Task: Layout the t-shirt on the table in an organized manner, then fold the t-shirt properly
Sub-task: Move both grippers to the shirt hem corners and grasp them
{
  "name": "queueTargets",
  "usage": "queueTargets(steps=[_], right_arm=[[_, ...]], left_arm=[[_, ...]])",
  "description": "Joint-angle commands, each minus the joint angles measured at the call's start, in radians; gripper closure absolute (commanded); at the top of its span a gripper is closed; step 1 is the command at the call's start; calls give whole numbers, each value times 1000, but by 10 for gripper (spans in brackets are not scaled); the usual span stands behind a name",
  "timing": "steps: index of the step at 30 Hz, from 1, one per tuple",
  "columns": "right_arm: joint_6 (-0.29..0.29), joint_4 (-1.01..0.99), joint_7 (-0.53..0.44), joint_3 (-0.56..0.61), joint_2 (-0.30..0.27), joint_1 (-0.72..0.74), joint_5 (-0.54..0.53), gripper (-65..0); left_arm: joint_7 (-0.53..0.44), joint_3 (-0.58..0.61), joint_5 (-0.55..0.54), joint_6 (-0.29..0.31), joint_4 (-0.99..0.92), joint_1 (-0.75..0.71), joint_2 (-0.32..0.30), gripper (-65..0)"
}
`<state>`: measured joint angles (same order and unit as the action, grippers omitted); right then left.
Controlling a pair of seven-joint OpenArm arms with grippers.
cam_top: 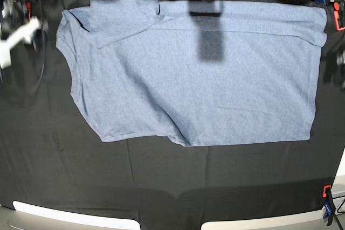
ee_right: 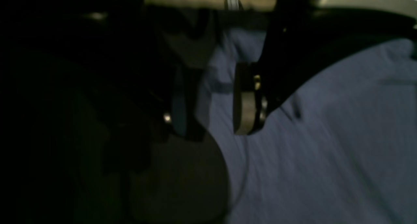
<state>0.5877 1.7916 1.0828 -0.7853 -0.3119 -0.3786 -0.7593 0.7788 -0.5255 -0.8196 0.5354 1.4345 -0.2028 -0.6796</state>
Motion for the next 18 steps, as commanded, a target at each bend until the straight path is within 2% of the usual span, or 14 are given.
queueTargets(steps=[1, 4, 8, 12, 15, 18], right_arm=[[10, 0, -29, 12, -19, 31, 1, -229], [10, -52, -40, 92, -40, 129, 48, -232], [9, -137, -68, 210, -74, 249, 141, -288], [7, -240, -90, 288, -105, 373, 185, -289], [7, -336, -90, 321, -126, 469, 184, -289], [7, -437, -87, 349, -146, 559, 184, -289]], left_arm=[[-29, -10, -15, 4, -14, 32, -10, -260], [-57, 1, -14, 7, -101, 120, 21, -260], [-103, 73, 40, 7, -212, 251, 34, -260], [-217, 191, 144, 5, -331, 397, 34, -260], [-293, 285, 195, -43, -463, 519, 34, -260], [-406, 379, 268, -47, -622, 631, 35, -260]])
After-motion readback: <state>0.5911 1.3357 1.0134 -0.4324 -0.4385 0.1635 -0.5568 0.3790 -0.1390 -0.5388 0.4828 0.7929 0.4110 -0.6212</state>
